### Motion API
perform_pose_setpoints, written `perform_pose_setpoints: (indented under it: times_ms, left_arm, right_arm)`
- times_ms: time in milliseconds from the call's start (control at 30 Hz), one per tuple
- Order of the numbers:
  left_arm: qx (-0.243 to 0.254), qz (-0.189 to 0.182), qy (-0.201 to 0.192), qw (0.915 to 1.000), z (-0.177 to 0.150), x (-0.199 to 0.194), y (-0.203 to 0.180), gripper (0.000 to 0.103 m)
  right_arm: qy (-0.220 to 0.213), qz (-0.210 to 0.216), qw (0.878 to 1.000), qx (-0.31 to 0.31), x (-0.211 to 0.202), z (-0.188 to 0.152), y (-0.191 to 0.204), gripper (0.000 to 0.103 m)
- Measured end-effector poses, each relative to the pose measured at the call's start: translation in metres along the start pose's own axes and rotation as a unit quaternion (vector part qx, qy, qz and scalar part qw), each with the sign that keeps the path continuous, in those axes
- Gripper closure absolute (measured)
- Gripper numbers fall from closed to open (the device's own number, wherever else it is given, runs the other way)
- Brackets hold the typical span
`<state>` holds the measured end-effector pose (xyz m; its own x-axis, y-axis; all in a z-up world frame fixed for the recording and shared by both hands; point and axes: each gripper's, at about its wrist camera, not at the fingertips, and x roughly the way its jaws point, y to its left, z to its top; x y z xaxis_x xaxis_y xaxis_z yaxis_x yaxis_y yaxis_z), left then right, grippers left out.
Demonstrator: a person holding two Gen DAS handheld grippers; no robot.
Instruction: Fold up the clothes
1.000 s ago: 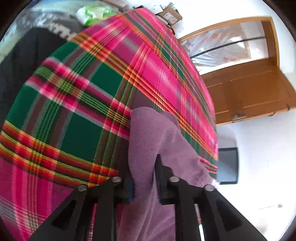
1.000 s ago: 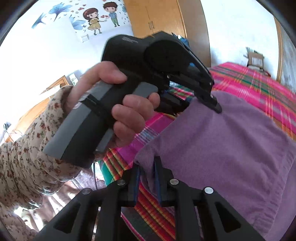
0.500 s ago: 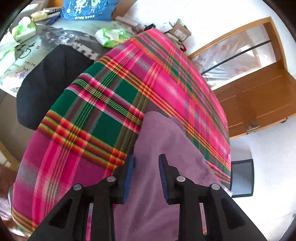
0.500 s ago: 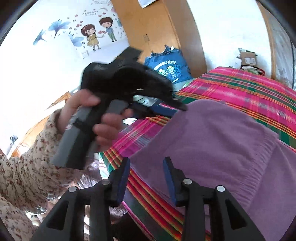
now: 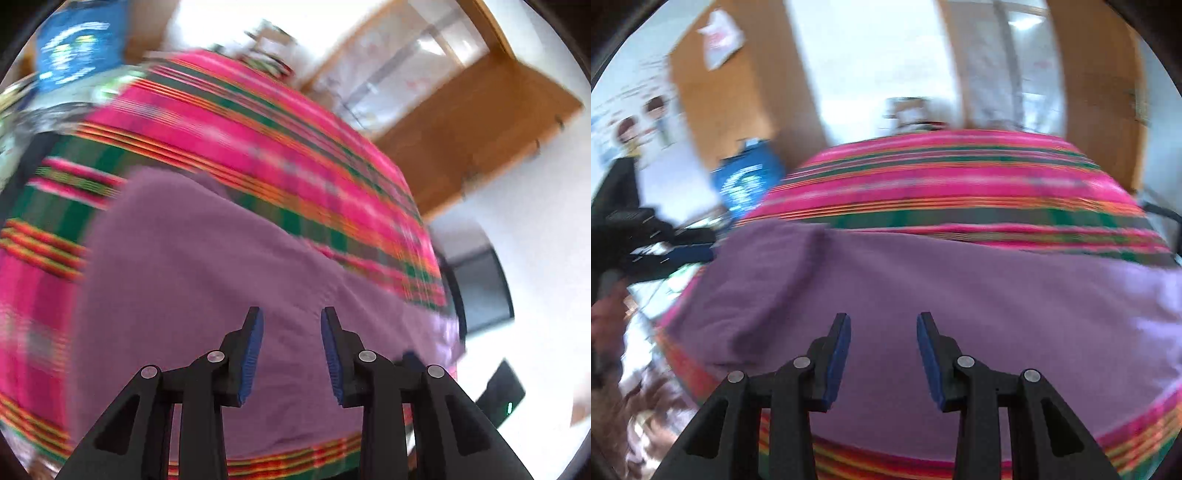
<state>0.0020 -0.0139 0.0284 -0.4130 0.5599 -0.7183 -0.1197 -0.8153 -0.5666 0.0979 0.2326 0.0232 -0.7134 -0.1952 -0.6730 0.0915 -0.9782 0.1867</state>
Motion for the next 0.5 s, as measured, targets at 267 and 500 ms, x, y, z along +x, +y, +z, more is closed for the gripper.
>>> perform_pose_setpoints:
  times_ms: [267,500]
  left_arm:
    - [0.042,-0.030,0.067,0.9964,-0.024,0.060,-0.054,0.070]
    - [0.073,-0.017,0.075,0.9943,-0.035,0.085,-0.076,0.070]
  right_arm:
    - [0.001,-0.114,0.993,0.011,0.008,-0.008,-0.050,0.065]
    - [-0.010,-0.165,0.986,0.031,-0.005,-0.013,-0.091,0.066]
